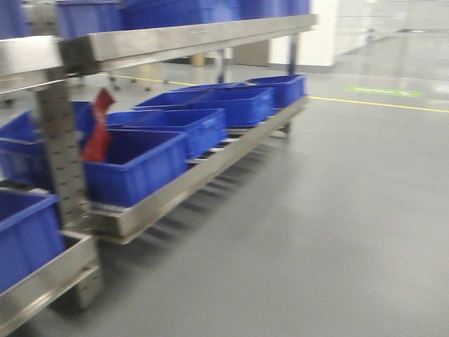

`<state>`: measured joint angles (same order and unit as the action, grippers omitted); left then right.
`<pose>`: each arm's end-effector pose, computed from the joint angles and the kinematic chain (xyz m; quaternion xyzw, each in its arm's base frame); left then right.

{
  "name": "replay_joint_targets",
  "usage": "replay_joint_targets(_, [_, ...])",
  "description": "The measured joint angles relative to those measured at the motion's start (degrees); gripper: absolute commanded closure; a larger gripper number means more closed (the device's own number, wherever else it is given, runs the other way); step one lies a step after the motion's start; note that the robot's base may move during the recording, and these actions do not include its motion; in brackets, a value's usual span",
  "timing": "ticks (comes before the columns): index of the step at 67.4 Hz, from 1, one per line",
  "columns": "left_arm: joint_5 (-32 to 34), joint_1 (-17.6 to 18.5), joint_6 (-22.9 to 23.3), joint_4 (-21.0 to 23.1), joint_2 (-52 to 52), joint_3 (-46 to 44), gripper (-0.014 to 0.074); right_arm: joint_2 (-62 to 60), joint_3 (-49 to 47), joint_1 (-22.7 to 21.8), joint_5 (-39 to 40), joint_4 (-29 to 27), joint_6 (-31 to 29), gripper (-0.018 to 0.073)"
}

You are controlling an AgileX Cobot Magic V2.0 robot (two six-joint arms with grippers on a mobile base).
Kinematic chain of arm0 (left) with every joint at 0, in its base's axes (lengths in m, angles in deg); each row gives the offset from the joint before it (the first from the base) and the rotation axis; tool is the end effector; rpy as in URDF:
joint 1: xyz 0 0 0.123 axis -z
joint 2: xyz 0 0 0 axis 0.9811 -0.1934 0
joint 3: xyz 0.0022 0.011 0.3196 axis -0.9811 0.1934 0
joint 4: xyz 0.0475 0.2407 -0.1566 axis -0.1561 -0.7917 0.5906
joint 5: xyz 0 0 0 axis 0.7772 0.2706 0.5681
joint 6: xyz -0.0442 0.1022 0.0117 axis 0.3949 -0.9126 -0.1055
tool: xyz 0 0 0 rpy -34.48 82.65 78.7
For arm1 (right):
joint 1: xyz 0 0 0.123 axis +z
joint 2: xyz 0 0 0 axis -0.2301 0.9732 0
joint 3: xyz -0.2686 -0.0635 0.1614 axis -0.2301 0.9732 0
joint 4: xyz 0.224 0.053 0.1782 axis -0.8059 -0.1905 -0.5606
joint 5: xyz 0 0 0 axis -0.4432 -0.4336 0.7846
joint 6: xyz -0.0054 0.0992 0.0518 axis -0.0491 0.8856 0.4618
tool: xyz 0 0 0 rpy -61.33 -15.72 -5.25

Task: Move two blue bins to right shelf middle
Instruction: 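Drive the base along the aisle to the next shelf carrying the bin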

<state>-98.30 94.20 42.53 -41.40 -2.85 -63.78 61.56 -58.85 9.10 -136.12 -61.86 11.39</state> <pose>0.3730 -0.1072 0.5411 0.0198 0.8203 -0.1623 0.5481 0.3180 0.1125 0.5425 -0.0003 0.8941 0.0879 0.4392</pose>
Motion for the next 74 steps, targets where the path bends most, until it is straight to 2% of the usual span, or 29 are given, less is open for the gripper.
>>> replay_joint_targets(74, [0.0,0.0,0.0,0.0,0.0,0.0,0.0707,0.0,0.0,0.0,-0.14,0.0,0.0,0.0713])
